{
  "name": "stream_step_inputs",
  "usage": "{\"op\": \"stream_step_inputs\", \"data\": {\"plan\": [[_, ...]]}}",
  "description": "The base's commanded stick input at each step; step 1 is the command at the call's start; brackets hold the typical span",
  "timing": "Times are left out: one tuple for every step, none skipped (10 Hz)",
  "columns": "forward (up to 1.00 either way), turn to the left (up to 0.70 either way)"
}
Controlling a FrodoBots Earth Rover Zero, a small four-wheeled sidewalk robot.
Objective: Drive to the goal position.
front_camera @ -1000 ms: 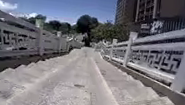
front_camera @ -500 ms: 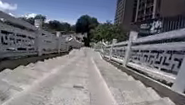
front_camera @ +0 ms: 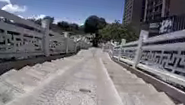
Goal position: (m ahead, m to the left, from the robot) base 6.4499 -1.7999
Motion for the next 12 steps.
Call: {"op": "stream_step_inputs", "data": {"plan": [[0.00, 0.29], [0.00, 0.45], [0.00, 0.45], [0.00, 0.45], [0.39, 0.06], [0.45, 0.00], [0.45, 0.00], [0.45, 0.00], [0.45, 0.00], [0.45, 0.00], [0.45, 0.00], [0.45, 0.00]]}}
